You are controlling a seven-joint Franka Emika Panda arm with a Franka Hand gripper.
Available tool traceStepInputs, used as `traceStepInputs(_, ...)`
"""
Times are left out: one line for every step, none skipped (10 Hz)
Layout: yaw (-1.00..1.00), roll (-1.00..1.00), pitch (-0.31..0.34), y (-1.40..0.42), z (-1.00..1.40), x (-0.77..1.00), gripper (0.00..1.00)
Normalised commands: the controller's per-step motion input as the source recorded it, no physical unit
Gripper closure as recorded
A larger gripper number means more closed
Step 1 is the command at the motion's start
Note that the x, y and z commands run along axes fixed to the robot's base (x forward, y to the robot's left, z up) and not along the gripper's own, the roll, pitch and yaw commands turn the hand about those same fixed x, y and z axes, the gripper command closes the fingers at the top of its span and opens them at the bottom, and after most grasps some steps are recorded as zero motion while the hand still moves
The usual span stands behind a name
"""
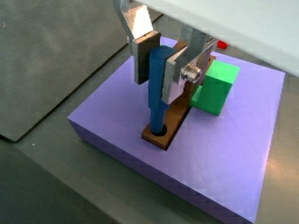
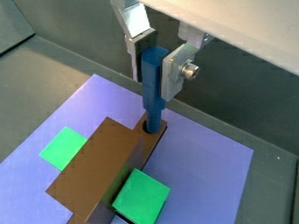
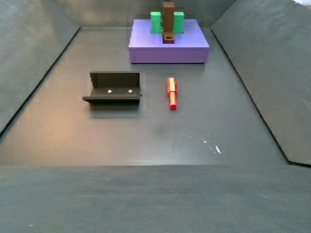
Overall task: Pick up the blue object. Move up. Move to above the board. Insert the blue object.
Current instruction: Insert the blue object.
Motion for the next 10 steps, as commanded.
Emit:
traceStepInputs(0.0, 0.0, 0.0, 0.0, -0.19, 0.09, 1.0)
traceStepInputs(0.0, 0.0, 0.0, 0.0, -0.22, 0.0, 1.0)
traceStepInputs(0.0, 0.0, 0.0, 0.0, -0.21, 0.02, 1.0)
traceStepInputs(0.0, 0.0, 0.0, 0.0, -0.22, 0.0, 1.0)
traceStepInputs(0.0, 0.0, 0.0, 0.0, -0.17, 0.06, 1.0)
traceStepInputs(0.0, 0.0, 0.0, 0.0, -0.16, 0.11, 1.0)
traceStepInputs(0.0, 0.0, 0.003, 0.0, -0.13, 0.21, 1.0)
traceStepInputs(0.0, 0.0, 0.0, 0.0, -0.15, 0.18, 1.0)
traceStepInputs(0.0, 0.0, 0.0, 0.0, -0.17, 0.11, 1.0)
traceStepInputs(0.0, 0.0, 0.0, 0.0, -0.2, 0.02, 1.0)
